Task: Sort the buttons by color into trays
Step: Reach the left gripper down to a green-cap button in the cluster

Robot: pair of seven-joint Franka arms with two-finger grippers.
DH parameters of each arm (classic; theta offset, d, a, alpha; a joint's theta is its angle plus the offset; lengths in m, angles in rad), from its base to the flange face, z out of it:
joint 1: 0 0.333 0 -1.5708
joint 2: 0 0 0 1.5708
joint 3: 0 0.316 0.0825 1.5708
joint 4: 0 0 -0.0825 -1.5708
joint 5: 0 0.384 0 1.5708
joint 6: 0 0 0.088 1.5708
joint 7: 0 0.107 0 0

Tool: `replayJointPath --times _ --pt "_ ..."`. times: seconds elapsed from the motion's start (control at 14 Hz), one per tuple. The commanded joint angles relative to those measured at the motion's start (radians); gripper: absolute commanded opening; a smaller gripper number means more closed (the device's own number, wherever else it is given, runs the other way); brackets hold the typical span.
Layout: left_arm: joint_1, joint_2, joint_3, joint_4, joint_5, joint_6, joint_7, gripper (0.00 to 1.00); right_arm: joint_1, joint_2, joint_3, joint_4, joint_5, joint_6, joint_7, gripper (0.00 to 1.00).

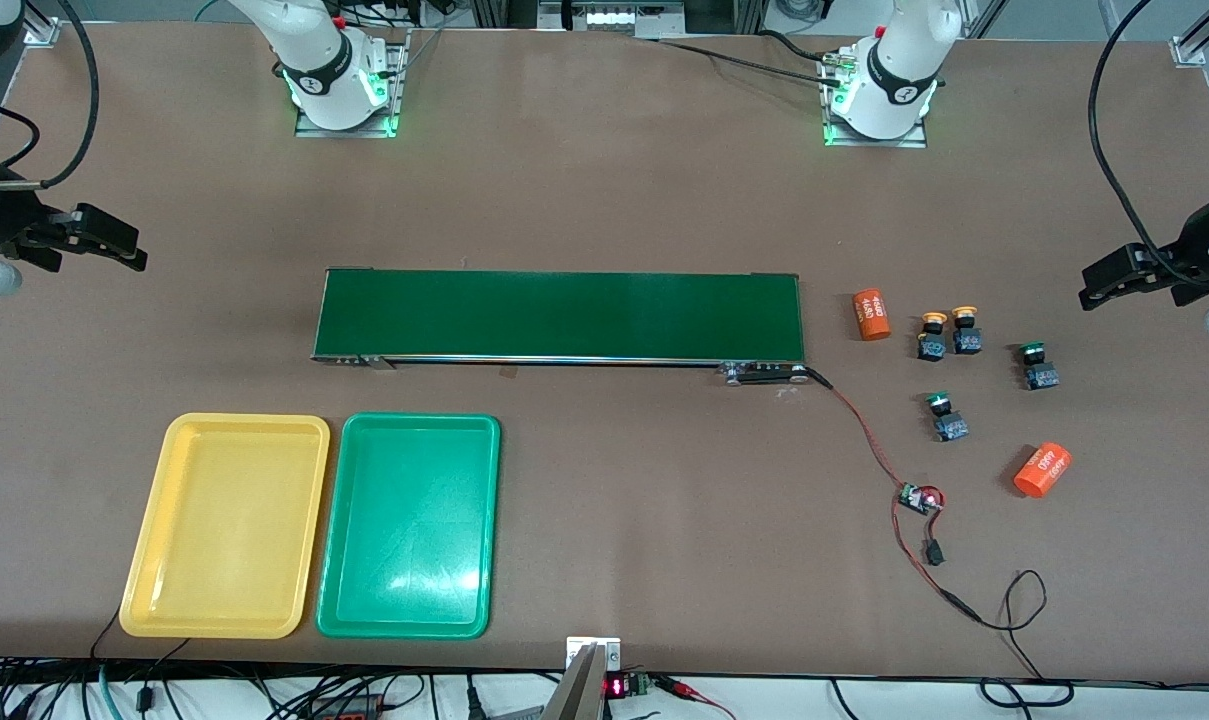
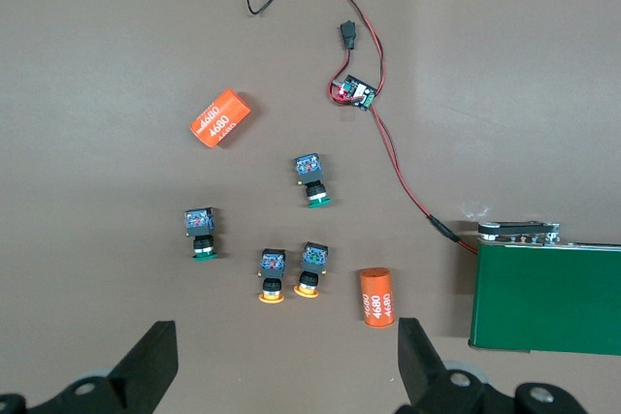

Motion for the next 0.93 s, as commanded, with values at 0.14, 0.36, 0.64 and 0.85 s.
replayJointPath --times 0.14,0.36,0.64,0.85 --pt "0.007 -0.013 0.001 -0.005 -0.009 -0.016 0.014 1.0 -0.019 -0.021 0.004 -0.015 -0.007 -0.016 -0.013 1.0" --pt "-0.003 -0.007 -0.005 -0.002 -0.012 -0.007 0.01 1.0 -0.019 -0.021 0.004 -0.015 -0.007 -0.016 -0.015 1.0" --pt "-0.012 0.059 -0.004 -0.011 -0.141 -0.03 0.069 1.0 -0.019 -0.02 0.004 -0.015 -0.009 -0.012 -0.013 1.0" --pt "-0.014 0.22 -0.002 0.003 -0.156 0.007 0.08 1.0 -0.019 -0.02 0.004 -0.015 -0.007 -0.012 -0.013 1.0"
